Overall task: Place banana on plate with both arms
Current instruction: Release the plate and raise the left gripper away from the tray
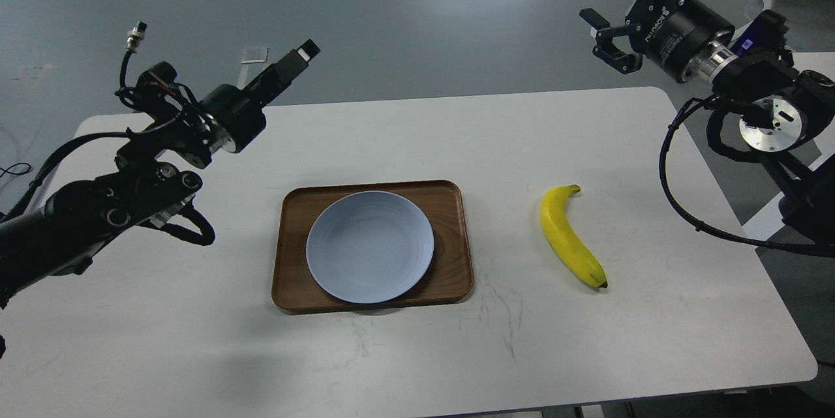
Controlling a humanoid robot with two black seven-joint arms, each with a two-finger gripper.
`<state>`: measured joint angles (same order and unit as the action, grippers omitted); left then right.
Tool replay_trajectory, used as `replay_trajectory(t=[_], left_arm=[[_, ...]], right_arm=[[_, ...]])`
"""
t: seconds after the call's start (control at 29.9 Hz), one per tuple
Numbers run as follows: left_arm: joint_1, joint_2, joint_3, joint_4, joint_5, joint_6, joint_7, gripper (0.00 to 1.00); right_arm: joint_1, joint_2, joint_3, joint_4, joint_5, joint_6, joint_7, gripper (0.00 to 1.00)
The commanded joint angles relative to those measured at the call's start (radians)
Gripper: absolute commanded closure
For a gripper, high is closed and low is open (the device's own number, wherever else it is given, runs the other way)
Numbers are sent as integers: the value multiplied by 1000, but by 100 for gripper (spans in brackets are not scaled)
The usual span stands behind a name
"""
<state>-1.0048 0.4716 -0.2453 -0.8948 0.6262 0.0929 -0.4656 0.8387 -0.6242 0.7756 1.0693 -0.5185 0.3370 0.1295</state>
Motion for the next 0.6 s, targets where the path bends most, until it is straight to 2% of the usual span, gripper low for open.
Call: replay_trajectory(t=[0.0,0.07,0.1,0.13,0.23,0.33,0.37,0.5,0.53,0.57], left_arm=[[-32,-1,-86,10,-285,-181,121,2],[-31,-2,-101,10,-351,-190,189,2],[-29,-7,-115,10,-388,-186,244,2],[-23,-11,-126,13,-413,-183,275,2],[-12,-13,-138,10,-416,-177,280,2],[8,-8,-143,10,-416,-174,278,2],[11,-7,-147,10,-416,-174,278,2],[15,-7,-160,10,-416,-171,266,2],[17,-8,-160,10,-415,-170,260,2],[20,-10,-160,10,-413,-164,243,2]], right_arm=[[-4,-101,-83,138,-368,-62,61,0],[-7,-127,-131,178,-490,-90,64,0],[-9,-149,-186,216,-605,-130,68,0],[-12,-164,-244,237,-715,-177,70,0],[-12,-175,-355,245,-899,-269,68,0],[-13,-163,-368,224,-874,-352,65,0],[-13,-152,-365,200,-821,-381,62,0],[-12,-140,-355,213,-500,-383,74,0],[-12,-141,-363,215,-454,-383,84,0],[-13,-143,-378,216,-428,-382,116,0]])
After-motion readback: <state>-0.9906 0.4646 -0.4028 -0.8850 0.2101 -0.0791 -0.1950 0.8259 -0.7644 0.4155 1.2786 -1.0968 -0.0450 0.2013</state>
